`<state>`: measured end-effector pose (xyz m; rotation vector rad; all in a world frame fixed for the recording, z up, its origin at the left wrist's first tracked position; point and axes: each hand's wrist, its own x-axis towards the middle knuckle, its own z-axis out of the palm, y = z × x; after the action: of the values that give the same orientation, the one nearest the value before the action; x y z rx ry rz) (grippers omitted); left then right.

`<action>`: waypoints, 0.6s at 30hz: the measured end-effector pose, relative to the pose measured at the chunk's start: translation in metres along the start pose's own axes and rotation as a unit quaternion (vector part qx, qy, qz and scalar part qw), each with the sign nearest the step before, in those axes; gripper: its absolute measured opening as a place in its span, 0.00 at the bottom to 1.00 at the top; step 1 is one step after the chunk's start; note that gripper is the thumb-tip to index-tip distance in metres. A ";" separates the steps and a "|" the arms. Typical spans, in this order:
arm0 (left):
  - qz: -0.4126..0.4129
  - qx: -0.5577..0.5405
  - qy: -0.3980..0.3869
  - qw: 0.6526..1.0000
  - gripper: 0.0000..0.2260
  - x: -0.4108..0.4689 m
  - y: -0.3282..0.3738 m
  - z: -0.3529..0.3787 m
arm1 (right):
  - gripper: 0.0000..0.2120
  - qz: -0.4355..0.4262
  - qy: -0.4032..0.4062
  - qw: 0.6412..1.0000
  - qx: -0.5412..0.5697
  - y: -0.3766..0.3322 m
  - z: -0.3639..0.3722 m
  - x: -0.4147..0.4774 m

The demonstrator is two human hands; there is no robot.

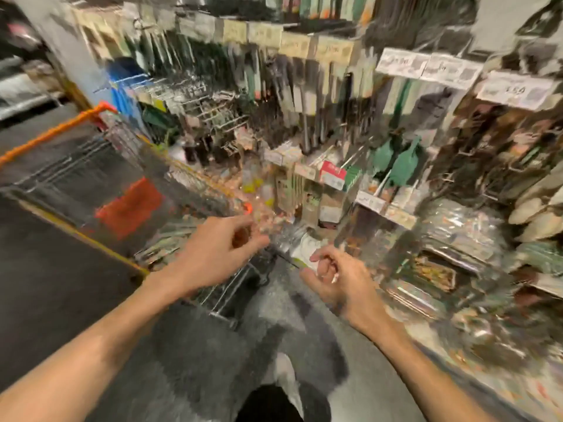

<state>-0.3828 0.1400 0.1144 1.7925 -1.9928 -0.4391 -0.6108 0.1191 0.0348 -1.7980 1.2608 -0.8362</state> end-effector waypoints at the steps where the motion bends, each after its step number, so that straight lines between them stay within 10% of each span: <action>1: -0.032 0.001 0.000 0.999 0.16 -0.019 -0.021 0.005 | 0.11 0.014 -0.020 1.000 0.015 0.003 0.023 -0.003; 5: -0.163 -0.024 0.002 0.986 0.12 -0.073 -0.108 0.021 | 0.12 -0.005 -0.158 0.986 -0.059 0.005 0.098 0.001; 9: -0.273 -0.046 -0.002 0.961 0.13 -0.101 -0.192 0.022 | 0.14 -0.078 -0.122 0.972 -0.183 -0.008 0.171 0.018; 18: -0.308 -0.032 -0.081 0.947 0.08 -0.066 -0.387 -0.003 | 0.05 0.115 -0.216 0.960 -0.135 -0.050 0.348 0.096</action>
<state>-0.0440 0.1596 -0.0829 2.3832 -1.4436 -0.8495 -0.2660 0.1150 -0.0834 -1.8637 1.2981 -0.1301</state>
